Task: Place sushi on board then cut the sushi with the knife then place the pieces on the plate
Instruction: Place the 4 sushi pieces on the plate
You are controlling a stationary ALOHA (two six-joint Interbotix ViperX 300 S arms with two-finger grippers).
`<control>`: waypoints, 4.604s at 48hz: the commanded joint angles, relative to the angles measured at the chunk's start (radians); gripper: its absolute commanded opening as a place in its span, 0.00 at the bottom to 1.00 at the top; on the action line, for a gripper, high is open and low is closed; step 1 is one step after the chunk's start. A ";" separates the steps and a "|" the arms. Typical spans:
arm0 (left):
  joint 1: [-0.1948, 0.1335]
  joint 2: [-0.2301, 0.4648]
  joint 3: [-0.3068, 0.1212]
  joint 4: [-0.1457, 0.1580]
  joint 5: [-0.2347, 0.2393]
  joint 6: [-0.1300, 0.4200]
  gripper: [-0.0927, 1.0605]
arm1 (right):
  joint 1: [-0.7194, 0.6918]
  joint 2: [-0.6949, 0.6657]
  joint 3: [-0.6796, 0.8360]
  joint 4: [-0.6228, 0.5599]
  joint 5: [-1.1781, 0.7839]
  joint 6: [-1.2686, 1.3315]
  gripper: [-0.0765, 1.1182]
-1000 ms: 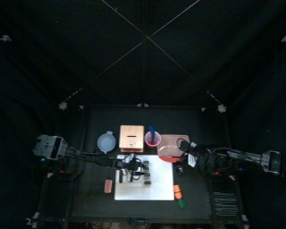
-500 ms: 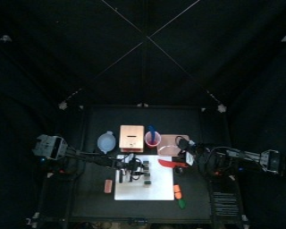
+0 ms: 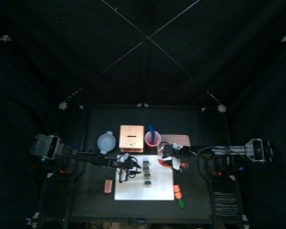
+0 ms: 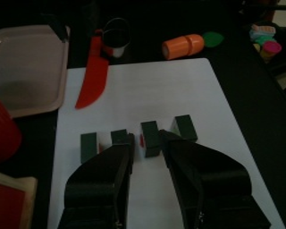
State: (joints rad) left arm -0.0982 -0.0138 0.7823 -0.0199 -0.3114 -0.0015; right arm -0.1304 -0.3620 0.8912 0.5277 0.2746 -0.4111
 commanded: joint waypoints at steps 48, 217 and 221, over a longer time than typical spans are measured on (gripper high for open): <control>0.002 -0.057 0.118 -0.034 0.002 0.003 0.68 | 0.034 0.489 -0.362 -0.112 -0.064 0.002 0.76; 0.003 -0.054 0.117 -0.043 0.005 0.005 0.68 | 0.107 0.439 -0.333 -0.069 -0.038 0.003 0.77; 0.003 -0.054 0.117 -0.044 0.005 0.005 0.68 | 0.107 0.451 -0.337 -0.071 -0.038 0.002 0.77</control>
State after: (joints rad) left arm -0.0982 -0.0522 0.9097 -0.0629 -0.3037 0.0015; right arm -0.0245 0.1012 0.5798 0.4556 0.2424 -0.4080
